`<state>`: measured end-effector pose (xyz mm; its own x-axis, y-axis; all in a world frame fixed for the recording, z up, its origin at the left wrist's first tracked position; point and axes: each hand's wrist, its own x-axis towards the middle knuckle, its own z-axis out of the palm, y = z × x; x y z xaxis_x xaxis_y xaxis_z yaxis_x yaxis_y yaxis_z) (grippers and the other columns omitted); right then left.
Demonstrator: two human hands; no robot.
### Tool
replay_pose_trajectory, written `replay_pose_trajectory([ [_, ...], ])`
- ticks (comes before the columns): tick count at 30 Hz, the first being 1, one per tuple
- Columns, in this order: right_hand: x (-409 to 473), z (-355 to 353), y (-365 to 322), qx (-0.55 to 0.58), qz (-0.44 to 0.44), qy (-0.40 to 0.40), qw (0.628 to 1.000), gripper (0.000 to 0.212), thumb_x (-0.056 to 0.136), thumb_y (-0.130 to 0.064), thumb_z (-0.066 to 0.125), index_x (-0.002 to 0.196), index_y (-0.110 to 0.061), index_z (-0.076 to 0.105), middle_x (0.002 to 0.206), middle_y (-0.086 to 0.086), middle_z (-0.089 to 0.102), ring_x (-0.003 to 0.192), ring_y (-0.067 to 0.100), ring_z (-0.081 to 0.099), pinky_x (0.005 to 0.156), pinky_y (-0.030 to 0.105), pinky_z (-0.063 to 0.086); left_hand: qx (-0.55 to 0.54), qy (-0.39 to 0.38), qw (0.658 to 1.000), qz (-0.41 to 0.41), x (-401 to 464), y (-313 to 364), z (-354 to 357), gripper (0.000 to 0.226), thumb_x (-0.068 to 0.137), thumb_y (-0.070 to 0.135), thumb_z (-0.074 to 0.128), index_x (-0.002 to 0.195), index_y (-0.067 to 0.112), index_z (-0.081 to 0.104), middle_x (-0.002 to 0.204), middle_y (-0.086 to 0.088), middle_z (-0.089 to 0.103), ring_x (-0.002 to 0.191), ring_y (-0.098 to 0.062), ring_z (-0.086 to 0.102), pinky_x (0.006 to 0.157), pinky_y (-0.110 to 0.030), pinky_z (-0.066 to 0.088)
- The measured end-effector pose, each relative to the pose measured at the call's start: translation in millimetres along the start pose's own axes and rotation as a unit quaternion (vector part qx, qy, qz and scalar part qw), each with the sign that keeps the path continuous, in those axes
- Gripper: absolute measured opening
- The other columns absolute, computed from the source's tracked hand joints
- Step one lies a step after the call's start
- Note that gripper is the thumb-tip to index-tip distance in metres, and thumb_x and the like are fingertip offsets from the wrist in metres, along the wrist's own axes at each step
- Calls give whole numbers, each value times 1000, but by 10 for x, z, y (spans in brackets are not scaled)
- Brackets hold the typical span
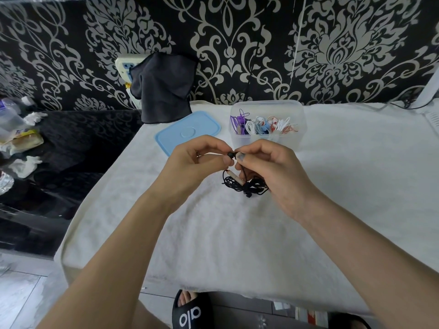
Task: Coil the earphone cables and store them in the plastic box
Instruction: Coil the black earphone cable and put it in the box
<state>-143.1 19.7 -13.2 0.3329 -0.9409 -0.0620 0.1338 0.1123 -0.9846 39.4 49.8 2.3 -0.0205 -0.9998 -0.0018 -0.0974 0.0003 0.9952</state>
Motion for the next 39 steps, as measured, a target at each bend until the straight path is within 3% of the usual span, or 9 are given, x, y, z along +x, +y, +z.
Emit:
replay_pose_trajectory([
  [5,7,-17,-1,-16,-8,-21,1000,6,92,-4,66,95,-2,71,73,7,70,64,19,65,66,29,54,-2,-13,1000,-8,-5,4,-12,15,92,-5,67,97,7,74,98,-13,75,94,-25,72,96,-39,56],
  [9,7,-36,-14,-3,-11,-34,999,10,92,-4,66,99,0,71,74,9,70,66,19,65,67,28,54,-23,-33,999,-8,-5,-2,-29,14,92,-3,67,95,9,74,99,-18,73,96,-30,69,99,-45,53],
  [12,6,-36,-28,25,0,-40,999,13,92,-4,66,104,-7,68,75,10,70,66,20,65,67,28,53,-38,-44,998,-10,0,0,-33,10,90,2,68,95,9,74,96,-16,73,93,-28,68,96,-41,54],
  [16,-8,-27,-38,44,2,-50,998,4,91,-2,66,90,-5,67,73,10,68,64,21,63,64,27,52,-63,-59,996,-15,-3,0,-36,7,90,4,68,95,7,70,91,-12,74,89,-24,67,92,-32,55],
  [26,-48,-4,-79,102,41,-103,989,14,90,0,63,80,-8,69,72,12,65,60,20,60,61,27,52,-132,-104,985,-42,-17,-16,-59,12,90,6,63,89,14,71,88,-10,73,87,-22,66,90,-27,54],
  [33,-49,-16,-72,101,31,-123,987,5,78,-10,70,76,-14,72,71,11,66,61,19,60,61,26,52,-155,-100,980,-77,6,-45,-71,11,82,15,70,90,9,68,91,-18,67,100,-40,53,93,-35,50],
  [37,-60,-2,-50,111,33,-118,986,2,76,-10,70,78,-12,70,70,11,67,59,19,59,60,24,52,-147,-95,982,-66,-4,-40,-55,2,87,5,64,86,6,62,93,-21,66,99,-42,56,92,-38,49],
  [39,-62,4,-42,116,35,-119,986,3,76,-9,70,78,-10,69,69,11,66,58,19,59,60,24,51,-146,-93,983,-56,-14,-33,-36,10,88,2,57,80,8,59,92,-21,65,94,-42,57,86,-36,50],
])
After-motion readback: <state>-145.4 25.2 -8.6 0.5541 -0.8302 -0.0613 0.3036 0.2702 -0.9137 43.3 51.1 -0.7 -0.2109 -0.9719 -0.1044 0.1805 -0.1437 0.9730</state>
